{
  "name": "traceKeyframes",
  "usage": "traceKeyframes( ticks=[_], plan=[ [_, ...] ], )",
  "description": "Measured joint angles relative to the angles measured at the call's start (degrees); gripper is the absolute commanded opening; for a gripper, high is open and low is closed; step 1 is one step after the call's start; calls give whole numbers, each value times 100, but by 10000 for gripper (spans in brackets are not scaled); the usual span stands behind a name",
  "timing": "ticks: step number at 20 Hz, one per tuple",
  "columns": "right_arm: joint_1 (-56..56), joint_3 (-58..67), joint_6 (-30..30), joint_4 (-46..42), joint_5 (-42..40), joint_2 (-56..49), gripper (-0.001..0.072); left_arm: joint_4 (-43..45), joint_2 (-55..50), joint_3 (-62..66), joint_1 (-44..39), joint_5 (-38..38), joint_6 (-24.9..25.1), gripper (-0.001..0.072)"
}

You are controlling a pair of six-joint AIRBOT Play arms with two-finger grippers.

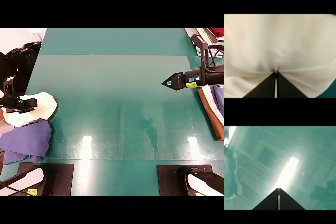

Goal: Fold the shirts.

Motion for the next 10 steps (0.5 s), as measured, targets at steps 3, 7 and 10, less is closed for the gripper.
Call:
traceKeyframes(
  ticks=[3, 7, 10],
  plan=[
    [-17, 105, 22, 114, -44, -2, 17, -214, 68, 367, -9, -195, -52, 20],
    [-153, 861, 68, 238, -125, -2, 17, -533, 748, 1556, -424, -337, -59, 19],
    [-313, 1705, 76, 267, -321, 0, 17, -629, 1274, 2938, -1095, -387, -59, 19]
  ],
)
